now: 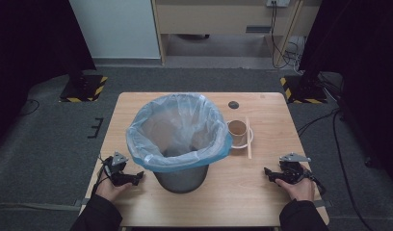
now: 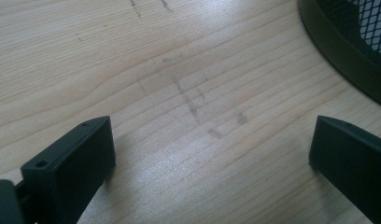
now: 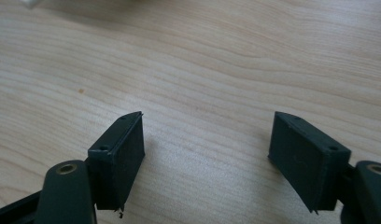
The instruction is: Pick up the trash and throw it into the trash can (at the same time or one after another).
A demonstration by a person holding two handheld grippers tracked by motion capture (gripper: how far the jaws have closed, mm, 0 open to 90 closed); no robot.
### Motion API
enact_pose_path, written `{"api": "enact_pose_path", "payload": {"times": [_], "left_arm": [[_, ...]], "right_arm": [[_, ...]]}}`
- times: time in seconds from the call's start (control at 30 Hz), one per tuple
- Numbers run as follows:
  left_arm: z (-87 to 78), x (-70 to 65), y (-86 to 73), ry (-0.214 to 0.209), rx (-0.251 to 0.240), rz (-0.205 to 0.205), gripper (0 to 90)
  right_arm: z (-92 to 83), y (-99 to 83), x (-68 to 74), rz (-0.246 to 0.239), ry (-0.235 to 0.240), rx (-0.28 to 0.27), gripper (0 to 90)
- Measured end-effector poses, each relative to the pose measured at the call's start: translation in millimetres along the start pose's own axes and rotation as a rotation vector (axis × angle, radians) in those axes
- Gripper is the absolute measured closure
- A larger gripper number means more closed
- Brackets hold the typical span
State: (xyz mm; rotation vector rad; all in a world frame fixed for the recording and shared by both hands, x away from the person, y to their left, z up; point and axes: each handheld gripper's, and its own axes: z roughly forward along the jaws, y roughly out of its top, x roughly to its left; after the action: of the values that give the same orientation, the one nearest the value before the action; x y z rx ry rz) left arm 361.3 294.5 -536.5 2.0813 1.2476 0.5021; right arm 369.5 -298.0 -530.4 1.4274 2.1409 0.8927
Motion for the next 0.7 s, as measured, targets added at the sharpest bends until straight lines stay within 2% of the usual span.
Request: {"api": "enact_pose_path", "payload": {"times": [0.07, 0.1, 0.27, 0.33, 0.5, 0.63, 0.7], "left_arm": [[0.0, 0.0, 0.0, 0.000, 0.000, 0.000, 0.0], [0.0, 0.0, 0.0, 0.000, 0.000, 0.001, 0.0], [0.1, -0.1, 0.0, 0.001, 0.000, 0.001, 0.0], [0.1, -0.2, 0.0, 0.001, 0.000, 0.001, 0.0], [0.2, -0.3, 0.0, 0.002, 0.000, 0.001, 0.0], [0.1, -0.2, 0.0, 0.002, 0.002, 0.003, 0.0], [0.2, -0.3, 0.0, 0.002, 0.000, 0.000, 0.0]], "right_arm": [[-0.9, 1.4, 0.1, 0.009, -0.004, -0.009, 28.6], [-5.7, 5.2, -0.8, 0.028, -0.012, -0.044, 29.0], [-17.0, 11.7, -3.7, 0.055, -0.029, -0.109, 29.6], [-24.7, 18.2, -4.6, 0.081, -0.032, -0.149, 29.8], [-31.9, 28.6, -2.0, 0.106, -0.031, -0.197, 28.3], [-39.5, 37.8, 1.8, 0.149, -0.026, -0.223, 27.5], [-42.7, 41.0, 3.1, 0.142, -0.034, -0.224, 29.3]]}}
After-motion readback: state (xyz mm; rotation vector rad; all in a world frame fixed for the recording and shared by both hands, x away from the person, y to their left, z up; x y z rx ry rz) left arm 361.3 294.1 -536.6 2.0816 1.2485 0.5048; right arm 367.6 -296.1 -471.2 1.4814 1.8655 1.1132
